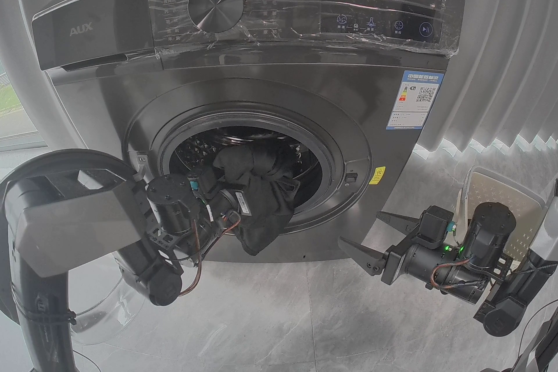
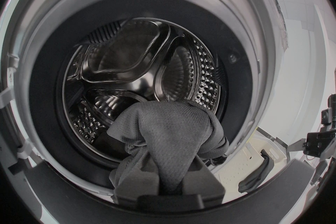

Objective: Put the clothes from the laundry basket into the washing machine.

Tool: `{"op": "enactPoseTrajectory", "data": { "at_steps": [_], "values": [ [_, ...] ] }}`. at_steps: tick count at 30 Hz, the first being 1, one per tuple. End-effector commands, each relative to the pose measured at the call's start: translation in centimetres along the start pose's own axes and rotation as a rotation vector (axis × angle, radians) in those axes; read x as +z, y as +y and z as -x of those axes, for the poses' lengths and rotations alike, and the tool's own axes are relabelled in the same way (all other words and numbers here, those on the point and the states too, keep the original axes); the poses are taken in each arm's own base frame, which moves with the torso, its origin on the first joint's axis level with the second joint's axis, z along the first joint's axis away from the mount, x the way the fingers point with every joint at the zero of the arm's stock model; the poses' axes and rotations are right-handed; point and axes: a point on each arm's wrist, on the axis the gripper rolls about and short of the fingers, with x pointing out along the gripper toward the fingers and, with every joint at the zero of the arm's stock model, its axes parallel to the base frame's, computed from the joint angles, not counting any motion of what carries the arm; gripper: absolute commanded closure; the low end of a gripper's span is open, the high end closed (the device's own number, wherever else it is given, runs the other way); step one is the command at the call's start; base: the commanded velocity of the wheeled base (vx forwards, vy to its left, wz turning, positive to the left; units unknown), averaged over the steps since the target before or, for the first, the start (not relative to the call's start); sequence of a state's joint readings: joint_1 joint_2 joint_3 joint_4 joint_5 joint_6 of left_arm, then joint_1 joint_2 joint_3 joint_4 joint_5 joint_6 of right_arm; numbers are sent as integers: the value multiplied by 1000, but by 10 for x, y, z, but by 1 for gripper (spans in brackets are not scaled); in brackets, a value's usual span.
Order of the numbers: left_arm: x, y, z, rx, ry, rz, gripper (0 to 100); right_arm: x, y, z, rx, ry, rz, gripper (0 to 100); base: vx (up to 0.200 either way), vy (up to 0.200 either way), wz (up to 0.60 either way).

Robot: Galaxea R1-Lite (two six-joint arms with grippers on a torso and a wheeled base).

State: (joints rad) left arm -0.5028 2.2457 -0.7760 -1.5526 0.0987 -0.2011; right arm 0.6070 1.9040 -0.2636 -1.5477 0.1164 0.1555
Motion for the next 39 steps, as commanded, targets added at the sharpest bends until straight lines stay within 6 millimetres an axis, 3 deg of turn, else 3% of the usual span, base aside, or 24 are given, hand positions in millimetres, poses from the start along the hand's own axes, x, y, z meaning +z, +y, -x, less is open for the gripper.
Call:
{"op": "enactPoseTrajectory", "data": {
  "at_steps": [1, 9, 15, 25, 31, 39],
  "values": [
    [-20, 7, -23, 23, -13, 3, 100, 0, 0, 0, 1, -1, -1, 0, 0, 0, 0],
    [-23, 20, -56, 53, -85, 12, 100, 0, 1, 0, 4, 1, -1, 0, 0, 0, 0],
    [-4, 31, -86, 93, -183, 49, 100, -1, 2, 0, 6, 3, -1, 0, 0, 0, 0],
    [-11, 28, -100, 97, -162, 88, 100, -2, 2, -1, 7, 10, -1, 0, 0, 0, 0],
    [-24, 13, -111, 70, -129, 113, 100, -4, 1, -2, 6, 14, -2, 0, 0, 0, 0],
    [-14, 33, -144, 137, -187, 107, 100, -4, 2, -2, 8, 14, -2, 0, 0, 0, 0]
  ]
}}
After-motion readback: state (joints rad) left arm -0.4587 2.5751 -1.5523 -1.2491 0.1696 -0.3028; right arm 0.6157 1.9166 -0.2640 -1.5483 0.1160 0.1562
